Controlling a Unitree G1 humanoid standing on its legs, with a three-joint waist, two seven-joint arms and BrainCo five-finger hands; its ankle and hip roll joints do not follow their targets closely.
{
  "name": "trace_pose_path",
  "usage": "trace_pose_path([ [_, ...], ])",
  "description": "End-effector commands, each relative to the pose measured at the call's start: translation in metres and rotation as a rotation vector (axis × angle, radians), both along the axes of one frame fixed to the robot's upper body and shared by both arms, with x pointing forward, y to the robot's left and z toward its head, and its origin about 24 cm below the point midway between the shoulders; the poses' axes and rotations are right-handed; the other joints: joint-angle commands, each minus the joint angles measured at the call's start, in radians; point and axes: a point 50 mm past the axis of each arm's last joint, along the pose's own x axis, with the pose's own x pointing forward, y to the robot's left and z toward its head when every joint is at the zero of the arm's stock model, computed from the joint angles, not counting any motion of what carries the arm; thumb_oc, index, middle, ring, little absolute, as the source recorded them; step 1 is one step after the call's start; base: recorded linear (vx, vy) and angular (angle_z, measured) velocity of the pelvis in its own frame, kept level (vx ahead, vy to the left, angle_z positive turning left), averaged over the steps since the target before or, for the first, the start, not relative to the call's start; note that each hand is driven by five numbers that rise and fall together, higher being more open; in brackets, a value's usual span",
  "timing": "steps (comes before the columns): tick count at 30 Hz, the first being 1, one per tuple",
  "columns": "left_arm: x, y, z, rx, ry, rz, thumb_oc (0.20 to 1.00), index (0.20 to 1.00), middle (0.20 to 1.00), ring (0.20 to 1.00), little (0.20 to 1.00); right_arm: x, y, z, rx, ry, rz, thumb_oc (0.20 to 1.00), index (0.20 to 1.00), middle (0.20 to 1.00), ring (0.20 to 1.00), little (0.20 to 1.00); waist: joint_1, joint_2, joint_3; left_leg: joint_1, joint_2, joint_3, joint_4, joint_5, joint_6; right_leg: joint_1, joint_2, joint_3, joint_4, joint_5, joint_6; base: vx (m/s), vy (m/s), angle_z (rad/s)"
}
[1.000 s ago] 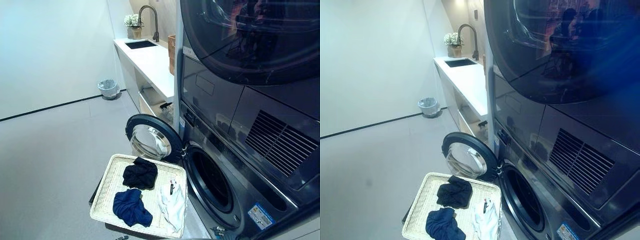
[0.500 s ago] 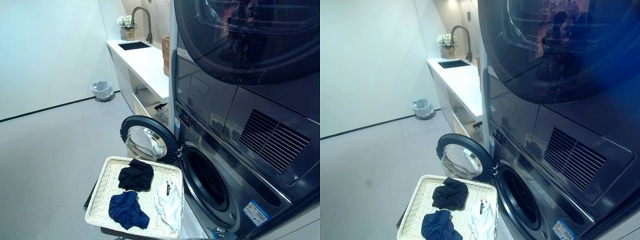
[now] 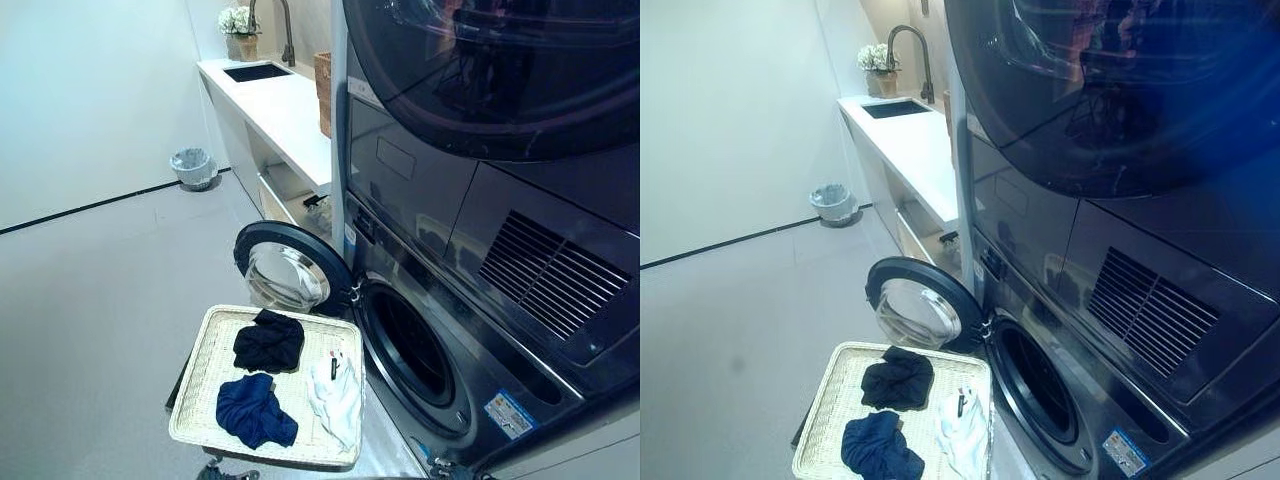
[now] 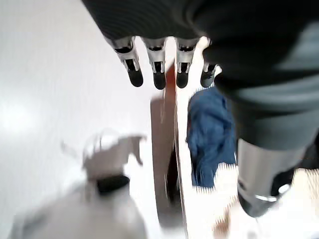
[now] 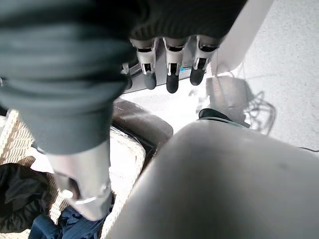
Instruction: Put the clothes into the washing machine.
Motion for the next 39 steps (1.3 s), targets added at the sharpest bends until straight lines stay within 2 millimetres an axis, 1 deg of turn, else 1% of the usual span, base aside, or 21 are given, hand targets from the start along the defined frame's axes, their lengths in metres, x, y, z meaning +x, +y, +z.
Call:
trace_pose_path([
  [1,0.038,0.013,0.018,0.213,-0.126,-0.018,1.0,1.0,1.0,1.0,1.0,0.037,0.005,0.011,0.022,-0.116,0.035,1.0,1.0,1.0,1.0,1.0,-0.01,-0.041,0.057,0.006,-0.106,0.052,0.025,-0.074,0.071,-0.03,-0.001,0.046,0.021,0.012,0.061,0.0,0.0,0.0],
  [4,0.063,0.019,0.032,0.337,-0.228,-0.026,1.0,1.0,1.0,1.0,1.0,0.053,0.004,0.018,0.02,-0.165,0.032,1.0,1.0,1.0,1.0,1.0,-0.016,-0.048,0.102,-0.041,-0.104,0.063,0.054,-0.072,0.072,-0.078,-0.001,0.059,0.029,0.028,0.058,-0.17,0.046,-0.07],
  [5,0.083,0.02,0.044,0.401,-0.293,-0.033,1.0,1.0,1.0,1.0,1.0,0.068,0.003,0.025,0.019,-0.211,0.026,1.0,1.0,1.0,1.0,1.0,-0.021,-0.053,0.145,-0.08,-0.103,0.071,0.078,-0.07,0.073,-0.117,-0.001,0.071,0.037,0.04,0.056,-0.26,0.053,-0.23],
  [8,0.103,0.023,0.057,0.459,-0.342,-0.026,1.0,1.0,1.0,1.0,1.0,0.083,0.004,0.033,0.021,-0.268,0.039,1.0,1.0,1.0,1.0,1.0,-0.029,-0.059,0.198,-0.134,-0.105,0.08,0.122,-0.072,0.074,-0.17,-0.003,0.09,0.053,0.055,0.054,-0.17,0.037,-0.21],
  [10,0.113,0.025,0.064,0.472,-0.366,-0.011,1.0,1.0,1.0,1.0,1.0,0.092,0.006,0.037,0.019,-0.297,0.052,1.0,1.0,1.0,1.0,1.0,-0.033,-0.064,0.225,-0.167,-0.106,0.087,0.156,-0.081,0.076,-0.198,-0.005,0.102,0.065,0.062,0.055,-0.08,0.013,-0.11],
  [11,0.113,0.025,0.064,0.472,-0.366,-0.011,1.0,1.0,1.0,1.0,1.0,0.092,0.006,0.037,0.019,-0.297,0.052,1.0,1.0,1.0,1.0,1.0,-0.033,-0.064,0.225,-0.167,-0.106,0.087,0.156,-0.081,0.076,-0.198,-0.005,0.102,0.065,0.062,0.055,-0.08,0.03,-0.25],
  [15,0.14,0.03,0.084,0.467,-0.444,0.069,1.0,1.0,1.0,1.0,1.0,0.121,0.01,0.054,0.012,-0.403,0.041,1.0,1.0,1.0,1.0,1.0,-0.06,-0.074,0.314,-0.27,-0.114,0.093,0.265,-0.104,0.08,-0.29,-0.022,0.139,0.113,0.078,0.053,-0.09,0.093,-0.2],
  [16,0.142,0.03,0.085,0.466,-0.45,0.075,1.0,1.0,1.0,1.0,1.0,0.123,0.01,0.056,0.012,-0.41,0.042,1.0,1.0,1.0,1.0,1.0,-0.062,-0.074,0.318,-0.279,-0.114,0.092,0.273,-0.106,0.08,-0.299,-0.022,0.141,0.118,0.078,0.052,-0.11,0.095,-0.23],
  [17,0.151,0.034,0.093,0.457,-0.474,0.112,1.0,1.0,1.0,1.0,1.0,0.132,0.015,0.061,0.018,-0.444,0.047,1.0,1.0,1.0,1.0,1.0,-0.071,-0.077,0.34,-0.313,-0.115,0.094,0.297,-0.109,0.081,-0.337,-0.025,0.153,0.136,0.082,0.051,-0.06,0.056,-0.08],
  [20,0.162,0.039,0.104,0.456,-0.507,0.149,1.0,1.0,1.0,1.0,1.0,0.144,0.022,0.069,0.039,-0.488,0.039,1.0,1.0,1.0,1.0,1.0,-0.081,-0.082,0.369,-0.364,-0.119,0.099,0.34,-0.119,0.083,-0.391,-0.031,0.165,0.163,0.085,0.049,-0.07,0.026,-0.13],
  [22,0.174,0.045,0.118,0.455,-0.54,0.188,1.0,1.0,1.0,1.0,1.0,0.157,0.03,0.08,0.066,-0.541,0.022,1.0,1.0,1.0,1.0,1.0,-0.094,-0.09,0.392,-0.441,-0.122,0.098,0.403,-0.132,0.082,-0.47,-0.033,0.18,0.213,0.081,0.045,-0.07,0.005,-0.03],
  [25,0.185,0.046,0.128,0.435,-0.553,0.223,1.0,1.0,1.0,1.0,1.0,0.17,0.036,0.092,0.074,-0.594,0.005,1.0,1.0,1.0,1.0,1.0,-0.11,-0.088,0.393,-0.551,-0.126,0.085,0.475,-0.14,0.077,-0.586,-0.033,0.177,0.29,0.063,0.038,-0.03,0.053,0.03],
  [26,0.186,0.047,0.129,0.432,-0.551,0.229,1.0,1.0,1.0,1.0,1.0,0.172,0.037,0.093,0.074,-0.6,0.004,1.0,1.0,1.0,1.0,1.0,-0.112,-0.087,0.393,-0.561,-0.126,0.084,0.482,-0.141,0.076,-0.599,-0.033,0.175,0.299,0.06,0.036,-0.02,0.064,-0.02],
  [28,0.195,0.051,0.139,0.417,-0.57,0.255,1.0,1.0,1.0,1.0,1.0,0.179,0.04,0.101,0.071,-0.636,0.008,1.0,1.0,1.0,1.0,1.0,-0.125,-0.088,0.393,-0.632,-0.123,0.082,0.525,-0.147,0.072,-0.67,-0.026,0.168,0.334,0.05,0.025,-0.01,0.038,-0.05],
  [32,0.203,0.055,0.151,0.421,-0.593,0.27,1.0,1.0,1.0,1.0,1.0,0.187,0.041,0.11,0.068,-0.67,0.003,1.0,1.0,1.0,1.0,1.0,-0.137,-0.092,0.393,-0.702,-0.121,0.081,0.553,-0.147,0.068,-0.737,-0.015,0.162,0.353,0.05,0.017,0.0,-0.001,-0.01],
  [33,0.207,0.059,0.159,0.431,-0.61,0.278,1.0,1.0,1.0,1.0,1.0,0.19,0.041,0.114,0.065,-0.69,-0.005,1.0,1.0,1.0,1.0,1.0,-0.142,-0.095,0.393,-0.738,-0.121,0.079,0.57,-0.15,0.067,-0.774,-0.01,0.157,0.363,0.052,0.016,0.01,-0.005,-0.04],
  [35,0.208,0.059,0.159,0.431,-0.611,0.279,1.0,1.0,1.0,1.0,1.0,0.191,0.041,0.114,0.065,-0.691,-0.006,1.0,1.0,1.0,1.0,1.0,-0.142,-0.094,0.393,-0.74,-0.121,0.079,0.571,-0.15,0.067,-0.775,-0.01,0.157,0.364,0.052,0.016,0.0,-0.017,-0.01],
  [36,0.217,0.065,0.178,0.462,-0.662,0.28,1.0,1.0,1.0,1.0,1.0,0.197,0.04,0.124,0.074,-0.732,-0.02,1.0,1.0,1.0,1.0,1.0,-0.15,-0.102,0.393,-0.809,-0.116,0.072,0.601,-0.157,0.066,-0.846,0.0,0.156,0.379,0.057,0.012,0.01,-0.042,-0.02],
  [37,0.221,0.067,0.184,0.475,-0.673,0.273,1.0,1.0,1.0,1.0,1.0,0.198,0.039,0.127,0.079,-0.744,-0.029,1.0,1.0,1.0,1.0,1.0,-0.151,-0.102,0.393,-0.829,-0.11,0.069,0.617,-0.167,0.066,-0.868,0.006,0.155,0.392,0.053,0.011,-0.01,-0.046,-0.05],
  [38,0.224,0.068,0.19,0.484,-0.687,0.271,1.0,1.0,1.0,1.0,1.0,0.2,0.038,0.13,0.084,-0.759,-0.035,1.0,1.0,1.0,1.0,1.0,-0.158,-0.106,0.393,-0.851,-0.115,0.066,0.618,-0.158,0.066,-0.892,0.005,0.158,0.394,0.061,0.01,0.01,-0.012,-0.05],
  [39,0.226,0.068,0.193,0.489,-0.698,0.27,1.0,1.0,1.0,1.0,1.0,0.201,0.037,0.132,0.092,-0.77,-0.047,1.0,1.0,1.0,1.0,1.0,-0.157,-0.104,0.393,-0.877,-0.109,0.063,0.64,-0.171,0.066,-0.918,0.011,0.156,0.411,0.055,0.01,0.0,0.0,0.0],
])
